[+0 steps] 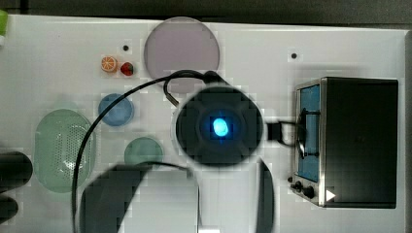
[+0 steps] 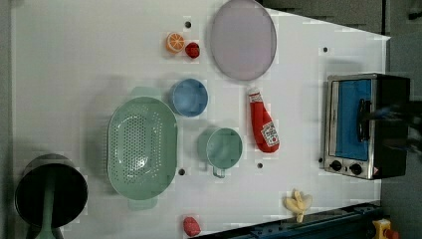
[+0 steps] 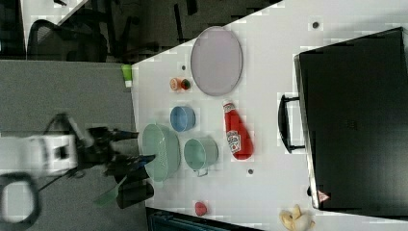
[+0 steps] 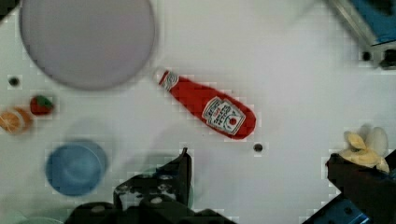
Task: Pick Ketchup from the table and place it in strainer.
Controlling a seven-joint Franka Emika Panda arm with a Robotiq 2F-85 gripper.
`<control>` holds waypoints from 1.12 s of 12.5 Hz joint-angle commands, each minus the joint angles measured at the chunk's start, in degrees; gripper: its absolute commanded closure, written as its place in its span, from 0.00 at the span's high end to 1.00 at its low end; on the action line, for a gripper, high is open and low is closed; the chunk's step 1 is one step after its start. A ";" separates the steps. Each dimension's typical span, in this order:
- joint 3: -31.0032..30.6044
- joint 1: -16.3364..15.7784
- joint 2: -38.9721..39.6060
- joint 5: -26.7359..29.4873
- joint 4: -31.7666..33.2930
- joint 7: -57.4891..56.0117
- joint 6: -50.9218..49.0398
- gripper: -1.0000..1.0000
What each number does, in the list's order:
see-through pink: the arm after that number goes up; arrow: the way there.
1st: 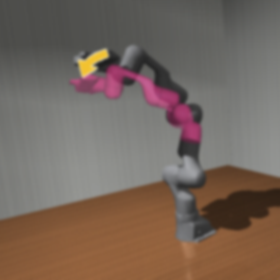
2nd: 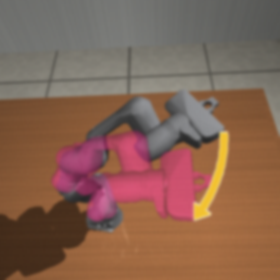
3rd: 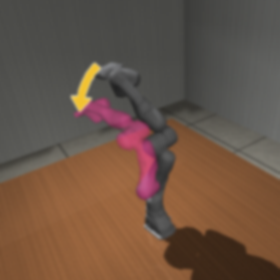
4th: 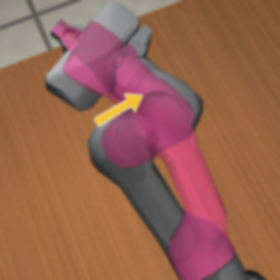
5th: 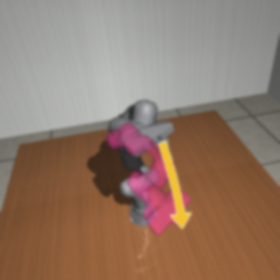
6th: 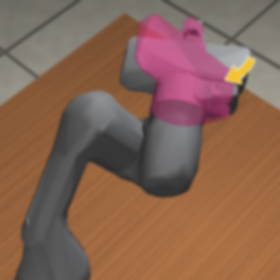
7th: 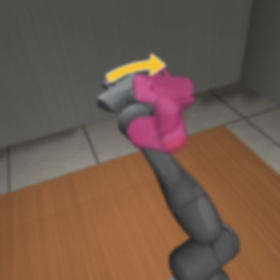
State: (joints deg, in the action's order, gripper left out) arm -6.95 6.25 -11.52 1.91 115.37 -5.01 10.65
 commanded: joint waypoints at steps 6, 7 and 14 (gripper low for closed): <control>-1.65 0.45 13.75 -0.28 13.00 -31.34 21.79 1.00; -1.65 0.36 15.29 -0.28 13.95 -35.50 24.01 1.00; -1.61 0.18 25.92 -2.47 16.98 -47.97 38.27 1.00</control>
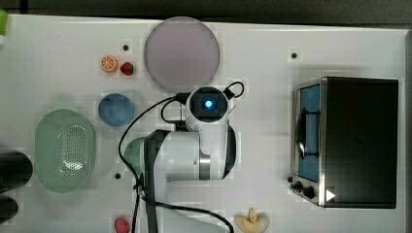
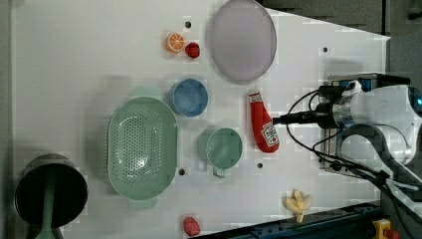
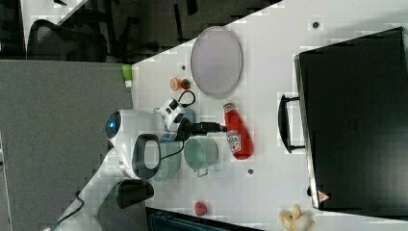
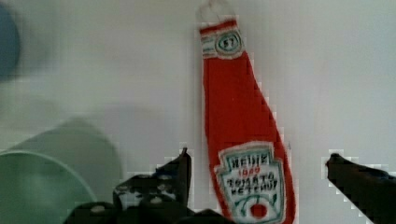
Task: Pick Ketchup from the table and place it in strainer.
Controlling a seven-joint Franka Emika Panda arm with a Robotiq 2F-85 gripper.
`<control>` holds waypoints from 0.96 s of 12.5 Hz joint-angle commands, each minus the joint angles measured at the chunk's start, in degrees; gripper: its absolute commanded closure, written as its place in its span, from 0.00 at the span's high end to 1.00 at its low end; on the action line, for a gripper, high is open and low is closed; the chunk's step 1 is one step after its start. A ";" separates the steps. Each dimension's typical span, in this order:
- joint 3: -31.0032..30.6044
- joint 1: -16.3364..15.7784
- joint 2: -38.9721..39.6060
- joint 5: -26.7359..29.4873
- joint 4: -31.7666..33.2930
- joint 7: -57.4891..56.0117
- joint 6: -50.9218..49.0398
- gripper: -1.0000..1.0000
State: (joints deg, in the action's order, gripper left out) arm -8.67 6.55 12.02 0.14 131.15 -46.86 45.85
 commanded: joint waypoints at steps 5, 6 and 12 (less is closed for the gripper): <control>0.15 -0.18 9.11 -2.57 1.27 -6.10 7.80 1.00; 0.19 -0.18 10.17 -2.59 1.27 -6.08 9.43 1.00; 0.27 -0.25 12.44 -2.61 1.12 -6.08 11.76 0.72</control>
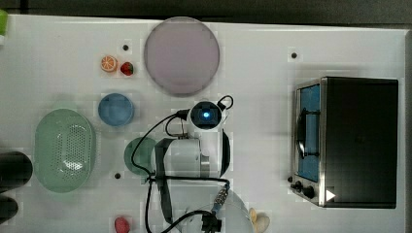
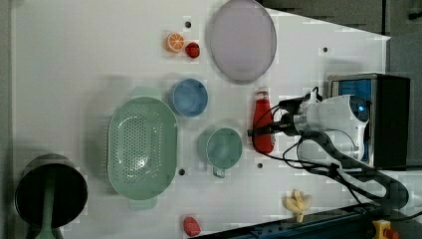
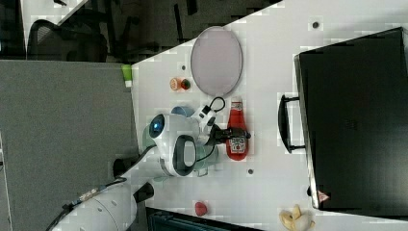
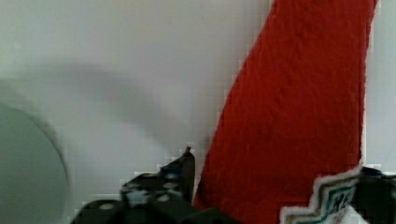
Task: Pick Ketchup from the table and place it in strainer.
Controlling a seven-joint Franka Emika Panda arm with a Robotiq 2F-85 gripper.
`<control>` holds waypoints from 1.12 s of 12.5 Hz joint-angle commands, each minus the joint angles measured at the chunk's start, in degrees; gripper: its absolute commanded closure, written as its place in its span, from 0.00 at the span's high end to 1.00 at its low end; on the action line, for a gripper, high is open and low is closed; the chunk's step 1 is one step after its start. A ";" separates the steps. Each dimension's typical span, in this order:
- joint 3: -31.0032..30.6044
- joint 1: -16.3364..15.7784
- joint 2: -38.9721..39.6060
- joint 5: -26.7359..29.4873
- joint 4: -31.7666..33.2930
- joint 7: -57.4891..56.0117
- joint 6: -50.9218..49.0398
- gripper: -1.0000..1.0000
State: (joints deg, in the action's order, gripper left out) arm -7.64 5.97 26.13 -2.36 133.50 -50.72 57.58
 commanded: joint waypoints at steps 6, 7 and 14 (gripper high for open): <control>-1.64 0.34 -12.83 -0.11 -2.42 -1.35 -10.37 0.63; -2.52 0.18 -16.66 -0.09 -3.09 -1.36 -13.78 0.63; -11.91 -2.68 -31.33 1.18 -10.22 12.24 -31.26 0.63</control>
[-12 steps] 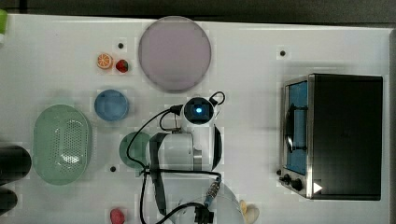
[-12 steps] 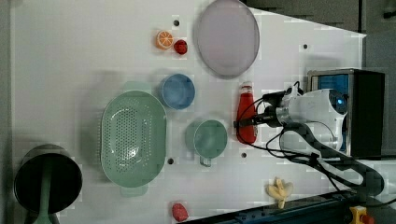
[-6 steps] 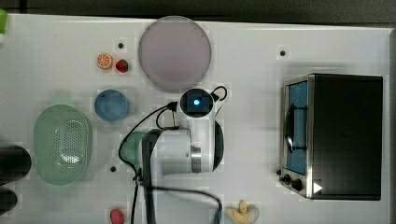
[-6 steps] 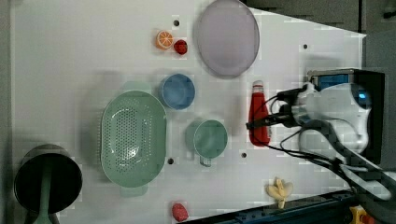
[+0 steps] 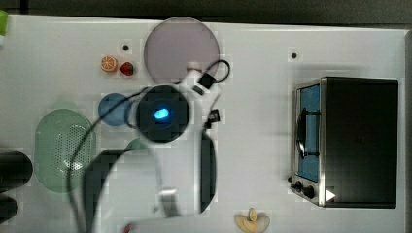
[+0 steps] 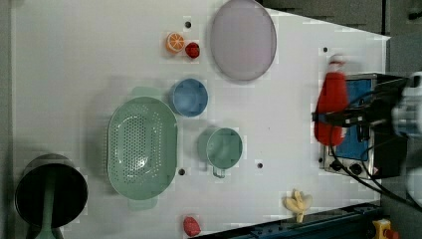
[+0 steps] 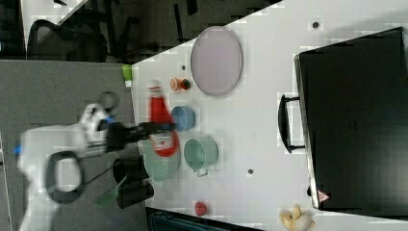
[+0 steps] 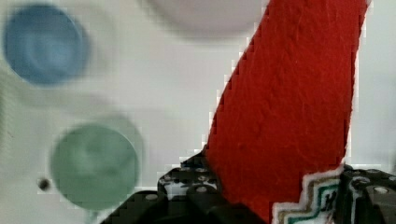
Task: Pick Ketchup from the table and place it in strainer.
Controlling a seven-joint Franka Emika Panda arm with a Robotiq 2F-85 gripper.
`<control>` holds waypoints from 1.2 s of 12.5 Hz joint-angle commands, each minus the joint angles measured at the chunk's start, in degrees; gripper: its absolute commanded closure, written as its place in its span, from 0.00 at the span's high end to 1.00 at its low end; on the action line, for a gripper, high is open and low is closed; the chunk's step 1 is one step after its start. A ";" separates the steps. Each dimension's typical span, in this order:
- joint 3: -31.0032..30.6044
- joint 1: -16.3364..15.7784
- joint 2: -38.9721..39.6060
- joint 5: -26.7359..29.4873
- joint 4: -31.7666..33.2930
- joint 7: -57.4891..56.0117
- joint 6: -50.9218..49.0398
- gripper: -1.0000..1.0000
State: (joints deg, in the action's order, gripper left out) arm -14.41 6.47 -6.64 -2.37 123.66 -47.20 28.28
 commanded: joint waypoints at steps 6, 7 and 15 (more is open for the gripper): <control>-19.51 -6.19 9.34 5.67 -1.94 32.97 7.77 0.63; -21.38 -6.45 11.42 5.65 -1.95 35.16 11.10 0.63; -25.31 -11.54 29.07 -0.63 -1.71 42.61 28.45 0.63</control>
State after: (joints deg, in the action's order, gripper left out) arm -40.76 -5.04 22.38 -1.63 123.32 -9.46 55.11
